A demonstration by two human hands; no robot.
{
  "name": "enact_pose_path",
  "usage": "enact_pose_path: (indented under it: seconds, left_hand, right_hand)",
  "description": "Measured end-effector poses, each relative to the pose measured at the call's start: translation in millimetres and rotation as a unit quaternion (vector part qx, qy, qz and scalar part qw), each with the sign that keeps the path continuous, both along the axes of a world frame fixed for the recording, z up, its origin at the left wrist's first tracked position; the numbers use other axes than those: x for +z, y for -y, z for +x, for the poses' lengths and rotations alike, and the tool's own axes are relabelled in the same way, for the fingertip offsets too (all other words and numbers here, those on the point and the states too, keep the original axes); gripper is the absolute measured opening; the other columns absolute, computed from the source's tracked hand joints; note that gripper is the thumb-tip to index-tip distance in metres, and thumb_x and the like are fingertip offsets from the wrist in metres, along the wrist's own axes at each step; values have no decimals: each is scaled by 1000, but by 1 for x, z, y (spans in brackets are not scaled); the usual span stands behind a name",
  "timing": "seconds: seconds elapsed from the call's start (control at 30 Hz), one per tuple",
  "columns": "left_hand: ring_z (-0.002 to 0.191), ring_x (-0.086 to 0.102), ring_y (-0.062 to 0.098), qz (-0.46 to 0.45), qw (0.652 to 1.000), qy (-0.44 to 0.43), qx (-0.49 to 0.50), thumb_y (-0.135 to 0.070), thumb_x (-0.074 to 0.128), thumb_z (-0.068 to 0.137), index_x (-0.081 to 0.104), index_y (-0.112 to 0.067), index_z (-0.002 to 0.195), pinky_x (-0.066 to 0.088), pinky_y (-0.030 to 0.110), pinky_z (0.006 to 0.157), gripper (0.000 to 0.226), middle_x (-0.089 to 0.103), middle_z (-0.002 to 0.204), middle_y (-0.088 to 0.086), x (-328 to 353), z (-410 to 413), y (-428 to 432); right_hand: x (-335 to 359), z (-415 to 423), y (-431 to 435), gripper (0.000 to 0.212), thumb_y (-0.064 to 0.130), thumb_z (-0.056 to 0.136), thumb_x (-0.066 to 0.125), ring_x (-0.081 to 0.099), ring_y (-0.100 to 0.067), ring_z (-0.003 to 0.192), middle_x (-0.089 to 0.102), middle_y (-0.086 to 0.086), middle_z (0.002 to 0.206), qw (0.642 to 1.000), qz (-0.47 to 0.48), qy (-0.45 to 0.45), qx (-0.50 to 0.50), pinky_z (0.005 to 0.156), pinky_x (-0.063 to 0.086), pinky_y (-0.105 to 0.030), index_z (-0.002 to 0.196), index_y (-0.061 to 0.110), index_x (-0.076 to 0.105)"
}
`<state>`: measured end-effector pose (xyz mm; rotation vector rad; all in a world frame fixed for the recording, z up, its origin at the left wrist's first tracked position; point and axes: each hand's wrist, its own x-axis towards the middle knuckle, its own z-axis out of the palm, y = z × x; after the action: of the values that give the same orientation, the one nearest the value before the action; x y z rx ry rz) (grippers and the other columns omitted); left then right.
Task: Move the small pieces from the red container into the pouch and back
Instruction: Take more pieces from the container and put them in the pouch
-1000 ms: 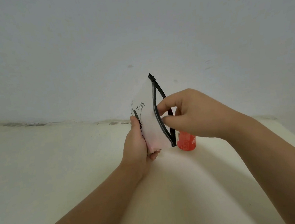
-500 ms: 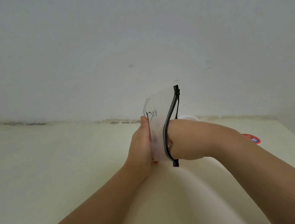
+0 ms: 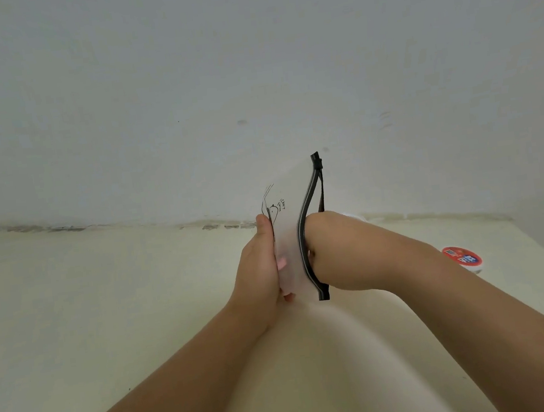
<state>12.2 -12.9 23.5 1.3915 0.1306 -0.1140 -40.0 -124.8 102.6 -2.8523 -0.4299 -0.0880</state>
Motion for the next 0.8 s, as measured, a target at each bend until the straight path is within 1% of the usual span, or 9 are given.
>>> enact_pose_path:
  seconds: [0.1, 0.17, 0.23, 0.3, 0.4, 0.53, 0.67, 0.73, 0.8]
  left_hand:
    - [110, 64, 25, 7, 1000, -4, 0, -75, 32, 88, 67, -37, 111, 48, 31, 56, 57, 69, 117, -5, 1, 0, 0]
    - [104, 65, 20, 7, 1000, -7, 3, -73, 32, 89, 68, -37, 107, 49, 35, 60, 54, 71, 110, -7, 1, 0, 0]
    - [90, 66, 21, 0, 1000, -3, -3, -71, 31, 91, 71, -34, 100, 48, 33, 58, 55, 74, 94, -4, 1, 1, 0]
    - [77, 66, 27, -4, 1000, 7, -11, -70, 31, 93, 74, -30, 90, 45, 31, 55, 59, 73, 83, 2, 1, 0, 0]
    - [67, 60, 28, -4, 1000, 20, -17, -68, 29, 94, 74, -28, 70, 42, 30, 51, 64, 66, 74, 9, 0, 0, -1]
    - [73, 60, 33, -14, 999, 37, -24, -65, 28, 96, 71, -17, 83, 44, 36, 57, 65, 66, 86, 16, -2, 3, 0]
    - [52, 50, 28, -10, 999, 36, -30, -67, 26, 96, 70, -8, 88, 33, 28, 43, 74, 61, 72, 17, -6, 5, -1]
    - [46, 46, 26, -7, 999, 32, -31, -68, 25, 95, 69, -5, 91, 30, 28, 43, 76, 58, 67, 16, -7, 7, -2]
    - [42, 44, 25, 0, 999, 31, -27, -68, 26, 95, 68, -9, 81, 30, 28, 44, 73, 56, 58, 12, -7, 7, -2]
  right_hand:
    - [-3, 2, 0, 35, -1, 79, 45, 29, -14, 45, 35, 5, 51, 1000, -13, 5, 3, 55, 27, -29, 52, 19, 34]
    - [-7, 7, 2, 23, 1, 78, 44, 35, -19, 51, 44, 1, 57, 1000, -8, 15, 7, 58, 31, -29, 58, 13, 46]
    - [-9, 11, 4, 16, 2, 77, 44, 41, -22, 59, 52, -2, 67, 1000, 2, 26, 8, 58, 33, -30, 73, 6, 58]
    - [-11, 13, 5, 21, 1, 75, 42, 45, -26, 62, 57, -5, 71, 1000, 9, 27, 7, 58, 35, -31, 80, 5, 62]
    - [-12, 16, 6, 30, 1, 71, 41, 60, -30, 71, 70, -11, 80, 999, 27, 23, 12, 61, 47, -36, 86, 8, 66]
    - [-10, 16, 8, 25, 4, 76, 46, 63, -29, 75, 70, -8, 80, 999, 35, 24, 19, 69, 54, -39, 87, 11, 67]
    - [0, 10, 12, 13, 2, 82, 49, 48, -21, 53, 56, -4, 58, 998, 44, 46, 24, 51, 41, -29, 73, 6, 57]
    - [3, 9, 13, 15, 3, 83, 48, 47, -19, 52, 53, -1, 57, 996, 48, 70, 21, 53, 44, -29, 76, 7, 61]
    - [2, 8, 12, 18, 7, 85, 48, 54, -21, 57, 62, -3, 64, 995, 53, 85, 31, 60, 49, -32, 81, 9, 65]
